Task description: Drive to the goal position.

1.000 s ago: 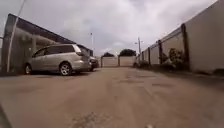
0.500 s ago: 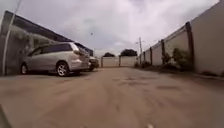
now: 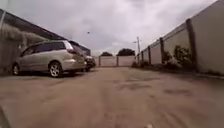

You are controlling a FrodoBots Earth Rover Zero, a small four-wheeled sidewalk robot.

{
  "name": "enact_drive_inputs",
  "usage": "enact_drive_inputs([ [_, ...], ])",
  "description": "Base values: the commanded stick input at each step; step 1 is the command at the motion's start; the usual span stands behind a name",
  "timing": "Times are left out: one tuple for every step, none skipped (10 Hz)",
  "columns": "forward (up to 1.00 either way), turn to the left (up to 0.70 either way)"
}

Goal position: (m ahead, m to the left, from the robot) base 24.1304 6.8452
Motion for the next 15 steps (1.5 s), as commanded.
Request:
enact_drive_inputs([
  [0.85,0.00],
  [0.85,0.00],
  [0.85,0.00],
  [0.85,0.00],
  [0.85,0.00],
  [0.85,0.00],
  [0.85,0.00],
  [0.85,0.00],
  [0.85,0.00],
  [0.85,0.00],
  [0.85,0.00],
  [0.85,0.00],
  [0.85,0.00],
  [0.85,0.00],
  [0.85,0.00],
])
